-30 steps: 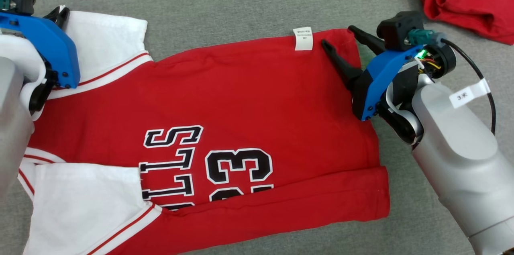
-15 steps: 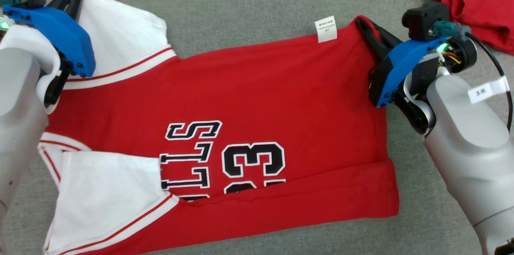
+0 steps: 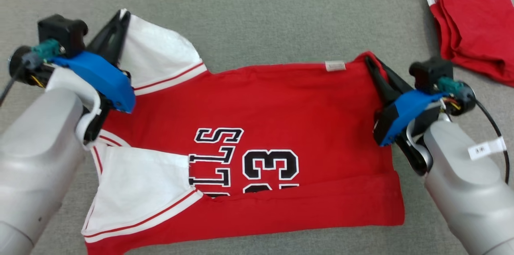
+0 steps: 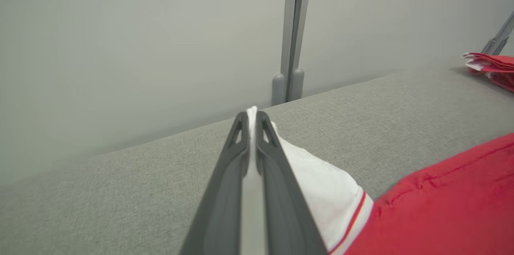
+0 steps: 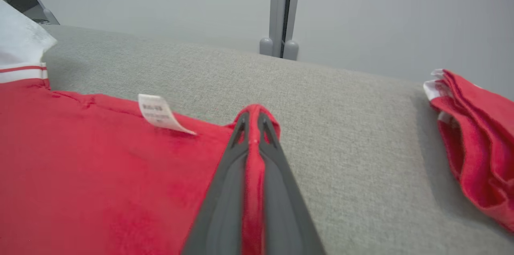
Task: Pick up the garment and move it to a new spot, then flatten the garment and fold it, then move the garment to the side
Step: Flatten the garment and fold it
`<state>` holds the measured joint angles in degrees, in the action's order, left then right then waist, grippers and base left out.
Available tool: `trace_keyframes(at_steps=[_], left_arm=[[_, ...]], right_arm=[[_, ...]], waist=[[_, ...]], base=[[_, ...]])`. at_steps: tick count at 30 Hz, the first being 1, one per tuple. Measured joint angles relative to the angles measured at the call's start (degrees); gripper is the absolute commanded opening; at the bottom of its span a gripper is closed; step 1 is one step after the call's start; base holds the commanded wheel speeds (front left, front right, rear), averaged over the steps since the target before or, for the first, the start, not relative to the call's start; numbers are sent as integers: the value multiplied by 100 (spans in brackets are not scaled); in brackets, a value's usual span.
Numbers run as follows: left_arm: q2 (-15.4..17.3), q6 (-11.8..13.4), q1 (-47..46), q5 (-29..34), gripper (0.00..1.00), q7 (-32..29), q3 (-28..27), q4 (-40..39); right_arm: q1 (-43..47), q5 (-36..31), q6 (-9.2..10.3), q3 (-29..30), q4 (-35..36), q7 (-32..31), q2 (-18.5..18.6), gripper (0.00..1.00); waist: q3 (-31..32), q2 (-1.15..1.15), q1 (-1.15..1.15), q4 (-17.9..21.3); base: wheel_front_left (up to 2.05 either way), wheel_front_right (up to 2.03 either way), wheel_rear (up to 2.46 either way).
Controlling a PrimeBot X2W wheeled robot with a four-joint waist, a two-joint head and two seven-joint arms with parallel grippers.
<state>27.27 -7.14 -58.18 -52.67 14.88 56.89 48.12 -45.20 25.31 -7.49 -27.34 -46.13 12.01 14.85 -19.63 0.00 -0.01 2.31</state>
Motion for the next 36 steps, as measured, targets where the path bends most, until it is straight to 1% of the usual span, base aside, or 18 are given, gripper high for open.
trace_keyframes(at_steps=[2,4,9,15,20,24,30,31,32,33,36], left_arm=[[29,98,248,102,0,4,-256,-426],[123,223,557,204,0,11,-534,-838],[334,567,1633,491,0,11,-1193,-1876],[392,870,2769,697,0,11,-1680,-2810],[410,1109,3632,779,0,11,-2025,-3296],[325,1216,4136,838,0,11,-2207,-3453],[178,1211,4549,899,0,11,-2461,-3393],[132,1201,4613,895,0,11,-2495,-3367],[98,1165,4654,906,27,11,-2515,-3330],[67,1168,4685,978,100,11,-2586,-3305],[-74,1211,4777,1290,100,11,-2974,-3337]], right_arm=[[209,9,0,44,82,120,58,0],[421,12,0,88,174,182,92,0],[948,14,0,250,467,270,155,0],[1498,14,0,523,750,288,159,0],[1933,16,0,766,1047,296,115,0],[2270,49,1,973,1233,297,57,0],[2675,65,0,1143,1427,296,-69,0],[2728,103,0,1169,1439,297,-104,9],[2791,146,1,1171,1458,296,-133,63],[2847,189,1,1181,1485,297,-169,100],[2975,208,1,1263,1670,296,-174,100]], waist=[[83,0,0,-69],[164,0,0,-120],[353,0,0,-196],[522,0,0,-293],[630,-1,0,-315],[685,0,0,-341],[735,0,0,-356],[750,0,0,-355],[765,0,0,-351],[783,0,1,-346],[845,0,0,-317]], base=[[0,0,0],[0,0,0],[0,0,0],[0,0,0],[0,0,0],[0,0,0],[0,0,0],[0,0,0],[0,0,0],[0,0,0],[0,0,0]])
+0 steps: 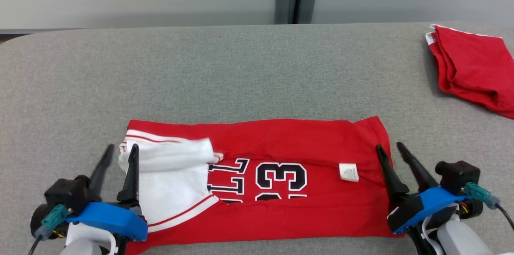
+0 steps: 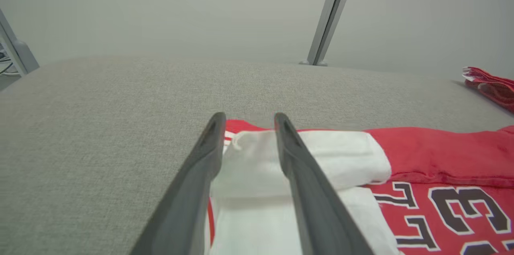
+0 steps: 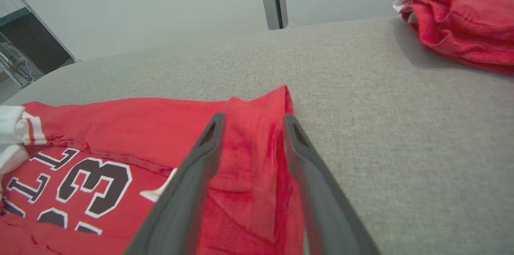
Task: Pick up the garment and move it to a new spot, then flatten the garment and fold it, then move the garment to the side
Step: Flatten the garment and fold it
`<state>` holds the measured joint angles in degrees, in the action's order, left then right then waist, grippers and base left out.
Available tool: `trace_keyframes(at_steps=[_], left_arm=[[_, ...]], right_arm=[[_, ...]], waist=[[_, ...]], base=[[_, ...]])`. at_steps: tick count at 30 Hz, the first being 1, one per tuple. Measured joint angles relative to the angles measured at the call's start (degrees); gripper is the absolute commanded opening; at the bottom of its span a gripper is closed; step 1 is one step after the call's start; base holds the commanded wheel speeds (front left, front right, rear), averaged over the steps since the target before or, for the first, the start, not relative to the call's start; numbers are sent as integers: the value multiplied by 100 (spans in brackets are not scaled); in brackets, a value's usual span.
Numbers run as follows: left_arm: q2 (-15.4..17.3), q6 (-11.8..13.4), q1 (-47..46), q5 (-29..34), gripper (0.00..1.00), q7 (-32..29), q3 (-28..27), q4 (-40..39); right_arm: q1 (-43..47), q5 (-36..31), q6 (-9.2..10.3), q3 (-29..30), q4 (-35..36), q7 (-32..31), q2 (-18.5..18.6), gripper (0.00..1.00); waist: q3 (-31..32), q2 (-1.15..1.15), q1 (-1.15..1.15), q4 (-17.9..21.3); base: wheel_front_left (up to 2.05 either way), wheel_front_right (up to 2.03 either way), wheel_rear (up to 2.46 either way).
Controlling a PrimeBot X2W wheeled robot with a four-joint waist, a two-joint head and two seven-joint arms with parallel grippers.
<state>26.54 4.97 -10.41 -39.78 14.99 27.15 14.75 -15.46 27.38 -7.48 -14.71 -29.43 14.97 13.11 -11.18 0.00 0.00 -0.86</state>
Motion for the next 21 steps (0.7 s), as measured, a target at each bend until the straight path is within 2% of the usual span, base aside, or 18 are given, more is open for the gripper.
trace_keyframes(at_steps=[5,11,17,21], left_arm=[[-506,-5,397,794,100,0,-1037,-430],[-1261,-99,804,2006,100,1,-2285,-978],[-1736,-274,1074,3006,100,8,-2972,-1229],[-1946,-411,1279,3359,100,5,-3178,-1107]], right_arm=[[169,-55,0,310,338,2,27,100],[140,-237,0,580,-31,-83,-85,100],[15,-382,0,773,-633,-163,-299,100],[-77,-354,0,781,-961,-171,-467,100]], waist=[[81,0,0,36],[102,0,0,-23],[57,1,0,-84],[5,1,1,-79]], base=[[0,0,0],[0,0,0],[0,0,0],[0,0,0]])
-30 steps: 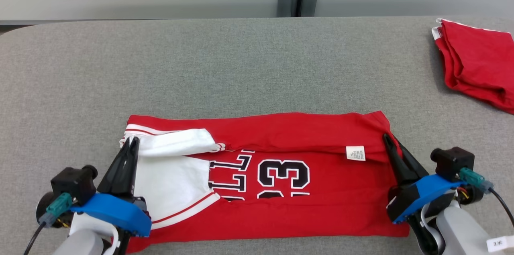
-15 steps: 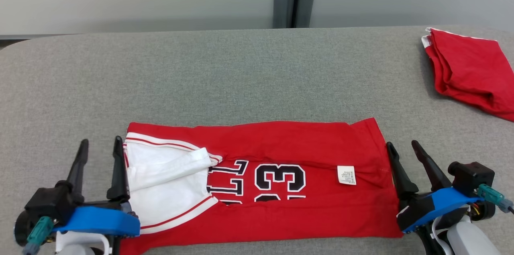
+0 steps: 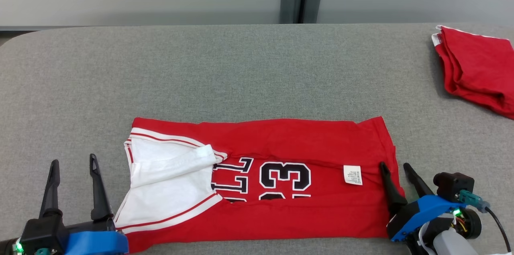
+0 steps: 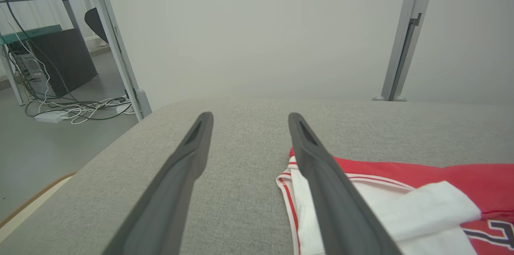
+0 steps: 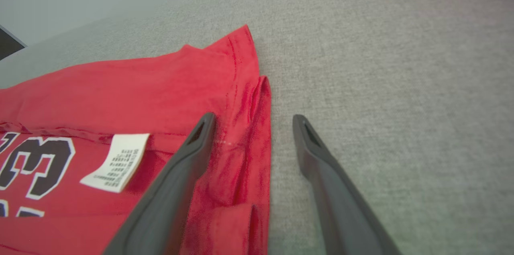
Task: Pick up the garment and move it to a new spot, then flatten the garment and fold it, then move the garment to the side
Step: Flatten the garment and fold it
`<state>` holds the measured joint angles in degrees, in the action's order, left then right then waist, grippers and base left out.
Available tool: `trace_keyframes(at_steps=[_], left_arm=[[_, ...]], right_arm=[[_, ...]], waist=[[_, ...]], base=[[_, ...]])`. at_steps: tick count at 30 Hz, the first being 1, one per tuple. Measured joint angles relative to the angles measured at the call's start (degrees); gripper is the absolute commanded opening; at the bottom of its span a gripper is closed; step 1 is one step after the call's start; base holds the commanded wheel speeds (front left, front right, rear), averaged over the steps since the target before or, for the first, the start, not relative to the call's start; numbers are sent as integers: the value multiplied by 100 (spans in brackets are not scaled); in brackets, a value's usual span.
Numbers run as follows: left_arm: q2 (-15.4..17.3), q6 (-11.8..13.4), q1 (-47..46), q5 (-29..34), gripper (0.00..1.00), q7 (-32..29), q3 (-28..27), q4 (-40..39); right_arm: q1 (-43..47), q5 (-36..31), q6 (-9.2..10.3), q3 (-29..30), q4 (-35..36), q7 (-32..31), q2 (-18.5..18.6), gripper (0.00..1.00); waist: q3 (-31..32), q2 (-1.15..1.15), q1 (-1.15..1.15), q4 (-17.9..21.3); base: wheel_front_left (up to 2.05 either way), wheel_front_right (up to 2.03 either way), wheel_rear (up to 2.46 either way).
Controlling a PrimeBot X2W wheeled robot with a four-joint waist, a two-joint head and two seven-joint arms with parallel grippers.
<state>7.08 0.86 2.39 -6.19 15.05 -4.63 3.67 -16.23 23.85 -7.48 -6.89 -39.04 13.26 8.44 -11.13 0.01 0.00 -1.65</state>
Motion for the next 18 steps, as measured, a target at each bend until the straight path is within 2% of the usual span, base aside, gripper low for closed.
trace_keyframes(at_steps=[4,5,6,7,13,18], left_arm=[[-110,-30,75,227,100,1,-110,151],[-146,-44,92,240,100,1,-141,194],[-169,-62,94,250,100,1,-182,242],[-182,-85,95,278,100,1,-204,257],[-252,-155,97,375,100,1,-357,346],[-321,-185,135,430,100,1,-392,274]], right_arm=[[-98,32,0,-80,-266,29,-82,100],[-119,43,0,-112,-319,30,-89,80],[-123,60,0,-145,-359,44,-101,16],[-124,97,0,-193,-383,47,-109,0],[-90,415,0,-425,-367,97,-189,0],[-116,557,-2,-78,-377,131,199,0]], waist=[[-12,0,0,-4],[-15,0,0,-7],[-12,0,0,-15],[-7,0,0,-25],[114,0,0,-66],[265,0,0,-33]], base=[[0,0,0],[0,0,0],[0,0,0],[0,0,0],[0,0,0],[0,0,0]])
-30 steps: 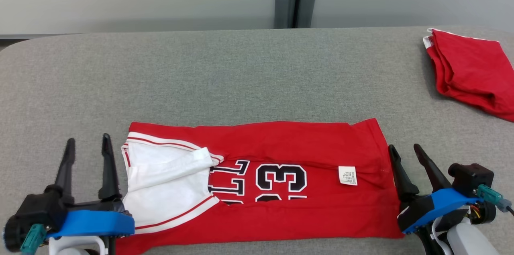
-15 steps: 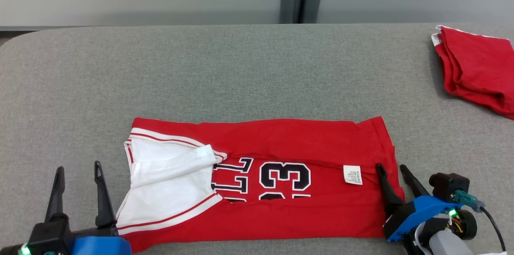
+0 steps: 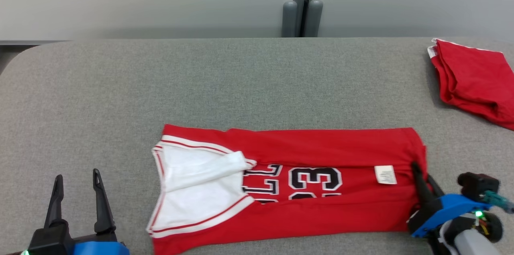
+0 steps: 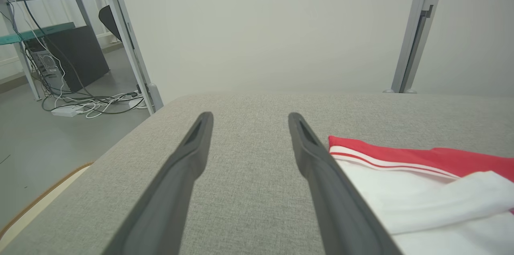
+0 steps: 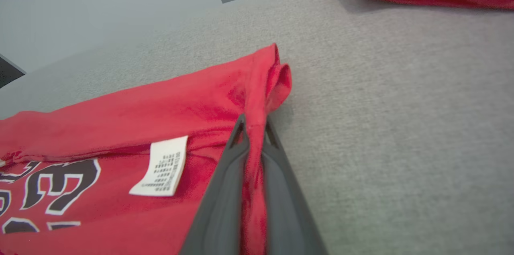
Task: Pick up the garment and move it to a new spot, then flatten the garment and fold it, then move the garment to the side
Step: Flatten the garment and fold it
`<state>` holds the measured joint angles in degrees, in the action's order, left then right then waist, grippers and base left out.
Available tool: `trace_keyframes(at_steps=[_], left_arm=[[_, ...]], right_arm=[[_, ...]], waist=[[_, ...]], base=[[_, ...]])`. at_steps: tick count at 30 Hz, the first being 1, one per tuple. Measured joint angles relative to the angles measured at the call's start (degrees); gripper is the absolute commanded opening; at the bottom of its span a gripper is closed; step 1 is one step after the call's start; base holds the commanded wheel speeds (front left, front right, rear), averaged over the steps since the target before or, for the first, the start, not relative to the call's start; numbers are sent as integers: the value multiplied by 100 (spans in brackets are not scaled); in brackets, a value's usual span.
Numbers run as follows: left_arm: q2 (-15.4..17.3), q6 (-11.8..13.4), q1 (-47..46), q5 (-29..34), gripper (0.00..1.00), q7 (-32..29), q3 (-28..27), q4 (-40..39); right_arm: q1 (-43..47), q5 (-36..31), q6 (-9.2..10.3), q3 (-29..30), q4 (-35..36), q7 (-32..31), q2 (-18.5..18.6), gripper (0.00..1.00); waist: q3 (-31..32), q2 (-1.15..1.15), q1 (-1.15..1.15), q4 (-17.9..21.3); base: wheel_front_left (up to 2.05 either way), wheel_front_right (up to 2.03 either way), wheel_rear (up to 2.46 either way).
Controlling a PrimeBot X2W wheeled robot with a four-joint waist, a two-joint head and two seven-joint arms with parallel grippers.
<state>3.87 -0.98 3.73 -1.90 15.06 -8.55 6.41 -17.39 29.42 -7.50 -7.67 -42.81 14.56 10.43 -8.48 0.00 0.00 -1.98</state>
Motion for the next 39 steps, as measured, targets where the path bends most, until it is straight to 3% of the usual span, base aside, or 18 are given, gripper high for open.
trace_keyframes(at_steps=[6,10,17,28,39], left_arm=[[-9,-4,118,140,100,0,69,-57],[-3,-35,207,135,100,0,116,-35],[-5,-321,208,-54,100,0,149,5],[-48,-437,271,-59,100,0,113,51],[-78,-461,-49,-54,100,0,357,202]], right_arm=[[-3,10,1,433,-108,5,681,0],[-2,-27,1,424,-27,-96,794,0],[74,76,2,171,643,-196,377,0],[254,75,2,-1203,1968,-864,-516,0],[-594,271,2,-2383,1788,-1148,-744,0]], waist=[[171,0,0,47],[243,0,0,96],[361,0,0,85],[428,0,0,-34],[255,0,0,-412]], base=[[0,0,0],[0,0,0],[0,0,0],[0,0,0],[0,0,0]])
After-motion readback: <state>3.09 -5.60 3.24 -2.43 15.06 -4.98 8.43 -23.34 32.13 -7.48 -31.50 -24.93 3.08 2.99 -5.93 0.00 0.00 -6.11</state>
